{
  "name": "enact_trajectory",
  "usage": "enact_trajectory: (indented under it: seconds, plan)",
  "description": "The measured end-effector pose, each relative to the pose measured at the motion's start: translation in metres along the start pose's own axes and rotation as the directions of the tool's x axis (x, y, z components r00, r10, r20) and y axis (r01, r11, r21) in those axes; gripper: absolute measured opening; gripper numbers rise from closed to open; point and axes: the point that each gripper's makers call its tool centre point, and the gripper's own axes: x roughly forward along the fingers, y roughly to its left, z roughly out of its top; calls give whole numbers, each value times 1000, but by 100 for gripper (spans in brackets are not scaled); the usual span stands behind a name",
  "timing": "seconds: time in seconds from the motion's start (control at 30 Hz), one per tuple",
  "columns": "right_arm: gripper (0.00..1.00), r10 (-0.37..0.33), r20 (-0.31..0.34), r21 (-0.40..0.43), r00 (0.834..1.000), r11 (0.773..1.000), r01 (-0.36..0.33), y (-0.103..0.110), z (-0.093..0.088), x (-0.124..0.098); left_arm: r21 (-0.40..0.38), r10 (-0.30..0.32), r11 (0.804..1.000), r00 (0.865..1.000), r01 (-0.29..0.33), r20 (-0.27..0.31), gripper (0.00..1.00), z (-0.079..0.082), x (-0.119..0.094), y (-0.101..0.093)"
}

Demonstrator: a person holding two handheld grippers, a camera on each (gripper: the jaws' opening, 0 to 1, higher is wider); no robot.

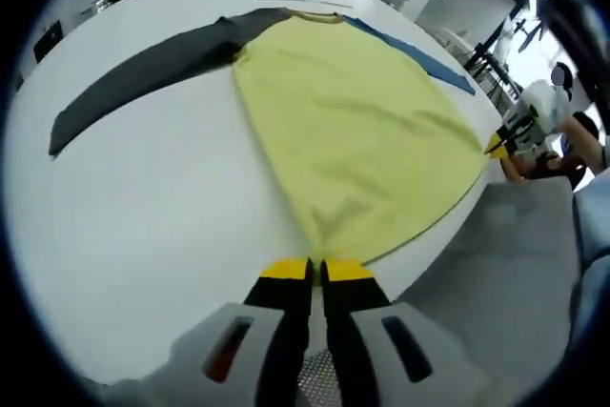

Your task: Fold the garment on the visible template until the final outline fits inside the template.

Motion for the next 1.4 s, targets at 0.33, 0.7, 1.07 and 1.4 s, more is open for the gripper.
enact_trajectory:
  seconds: [0.33,0.7,1.07,1.4]
  plan:
    - [0,10,3,5,1000,1000,-10,1,-1,3,2,4,1000,1000,-4,-7,1,-4,3,0]
    - [0,12,20,32,1000,999,-13,2,-1,3,5,1,1000,1000,-1,7,2,-4,2,-1]
    - [23,-18,112,71,994,997,10,-2,0,-3,32,-12,999,999,10,40,18,-4,-6,-2]
    - [57,-108,243,189,964,980,62,-24,5,-15,107,-56,994,981,37,186,57,19,-15,-6]
